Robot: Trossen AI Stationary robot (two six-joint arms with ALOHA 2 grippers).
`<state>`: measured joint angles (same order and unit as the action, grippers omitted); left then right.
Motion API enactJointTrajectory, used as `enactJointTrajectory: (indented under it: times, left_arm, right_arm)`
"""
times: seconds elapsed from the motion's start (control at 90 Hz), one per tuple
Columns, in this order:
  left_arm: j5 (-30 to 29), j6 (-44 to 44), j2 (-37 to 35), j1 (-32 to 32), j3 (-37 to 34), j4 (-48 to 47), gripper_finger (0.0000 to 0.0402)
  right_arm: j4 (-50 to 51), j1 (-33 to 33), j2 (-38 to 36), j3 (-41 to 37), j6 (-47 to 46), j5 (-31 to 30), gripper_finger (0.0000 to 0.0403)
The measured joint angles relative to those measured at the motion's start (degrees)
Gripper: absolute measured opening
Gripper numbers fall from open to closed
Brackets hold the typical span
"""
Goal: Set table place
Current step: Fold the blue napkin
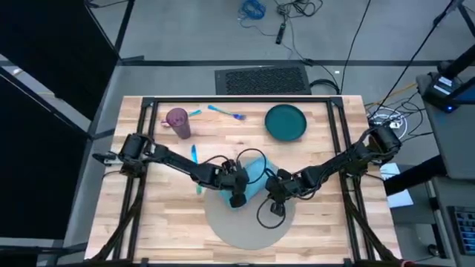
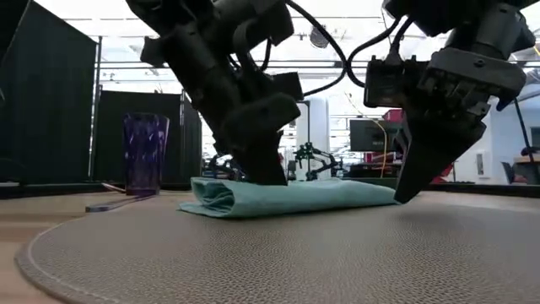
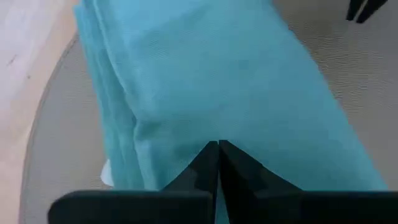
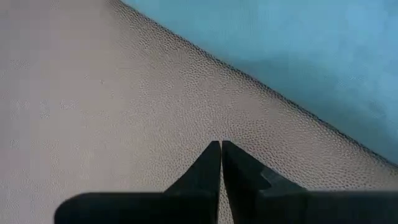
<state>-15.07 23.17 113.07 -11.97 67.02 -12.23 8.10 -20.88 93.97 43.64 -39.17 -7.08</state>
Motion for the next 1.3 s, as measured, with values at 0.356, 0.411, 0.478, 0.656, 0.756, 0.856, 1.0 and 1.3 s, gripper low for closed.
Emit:
enactJointTrajectory:
  times: [0.356, 0.411, 0.478, 0.656, 0.756, 0.856, 1.0, 1.3]
  left_arm:
    - [-0.8, 6.2, -1.5, -2.5, 0.1, -9.6, 0.0]
    - [-0.9, 6.4, -1.6, -3.0, 0.5, -9.9, 0.0]
    - [-0.8, 6.4, -2.0, -3.4, 0.8, -10.9, 0.0]
    - [-1.1, 6.4, -2.1, -3.4, 1.1, -11.0, 0.0]
    - [-1.3, 6.4, -2.1, -3.4, 1.1, -11.0, 0.0]
    - [-1.4, 6.4, -2.1, -3.4, 1.1, -11.1, 0.0]
    - [-1.5, 6.6, -2.2, -3.4, 1.2, -13.5, 0.0]
    - [-0.5, 12.5, -2.6, -5.8, 1.3, -25.6, 0.0]
  right_arm:
    - [2.4, 0.6, 0.0, 0.0, -0.8, 0.0, 0.0]
    - [3.2, 0.8, 0.0, 0.0, -1.5, 0.0, 0.0]
    - [4.0, 1.2, 0.0, 0.0, -2.0, 0.0, 0.0]
    - [5.2, 1.4, 0.0, 0.0, -2.4, 0.0, 0.0]
    - [6.9, 1.4, -0.1, 0.1, -3.4, 0.7, 0.0]
    - [7.6, 1.4, -0.2, 0.2, -3.7, 0.9, 0.0]
    - [7.8, 1.4, -0.2, 0.2, -3.7, 1.1, 0.0]
    - [9.2, 1.4, -0.2, 0.2, -3.2, 1.2, 0.0]
